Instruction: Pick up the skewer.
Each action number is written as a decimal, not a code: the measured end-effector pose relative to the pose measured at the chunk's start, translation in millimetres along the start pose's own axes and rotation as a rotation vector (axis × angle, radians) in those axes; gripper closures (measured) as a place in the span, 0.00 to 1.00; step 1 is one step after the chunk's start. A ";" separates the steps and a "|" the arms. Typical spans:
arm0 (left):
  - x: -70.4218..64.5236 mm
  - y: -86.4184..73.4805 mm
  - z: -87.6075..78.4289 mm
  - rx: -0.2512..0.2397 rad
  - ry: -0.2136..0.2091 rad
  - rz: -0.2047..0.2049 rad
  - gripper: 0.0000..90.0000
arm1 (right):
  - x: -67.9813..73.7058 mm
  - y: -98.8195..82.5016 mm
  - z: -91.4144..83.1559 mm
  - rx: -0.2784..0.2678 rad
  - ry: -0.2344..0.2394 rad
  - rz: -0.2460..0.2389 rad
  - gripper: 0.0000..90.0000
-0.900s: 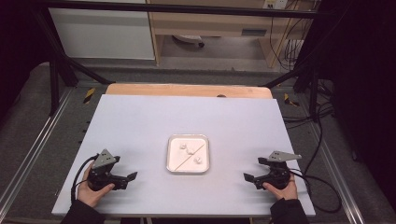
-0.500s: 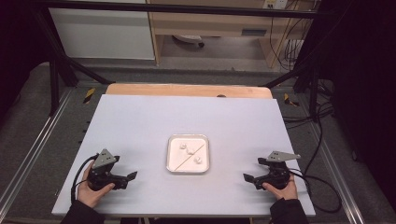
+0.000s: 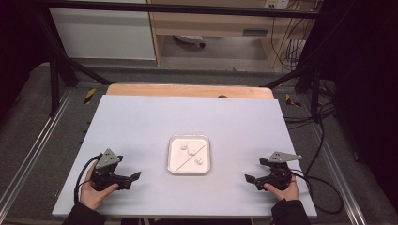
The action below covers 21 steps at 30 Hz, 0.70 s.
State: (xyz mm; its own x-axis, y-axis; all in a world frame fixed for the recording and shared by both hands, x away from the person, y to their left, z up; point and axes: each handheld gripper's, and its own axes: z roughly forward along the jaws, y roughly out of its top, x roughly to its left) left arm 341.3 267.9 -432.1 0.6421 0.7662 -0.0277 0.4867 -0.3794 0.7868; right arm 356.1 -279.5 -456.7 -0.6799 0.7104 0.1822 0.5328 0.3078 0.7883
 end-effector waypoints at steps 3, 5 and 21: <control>-3.6 3.8 1.2 0.003 0.001 0.001 0.05 | 0.2 0.0 0.2 0.005 -0.001 0.001 0.01; -6.6 6.8 1.5 0.007 0.008 0.008 0.05 | 0.3 0.0 0.3 0.004 -0.001 0.002 0.01; -27.5 33.1 13.8 0.034 0.009 0.033 0.05 | 0.5 -0.6 2.9 0.021 -0.008 -0.009 0.01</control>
State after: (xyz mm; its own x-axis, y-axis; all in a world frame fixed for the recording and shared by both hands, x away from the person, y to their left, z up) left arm 347.9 227.1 -413.7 0.6529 0.7575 0.0031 0.4855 -0.4216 0.7658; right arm 357.0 -277.5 -458.8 -0.6806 0.7125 0.1705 0.5374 0.3274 0.7772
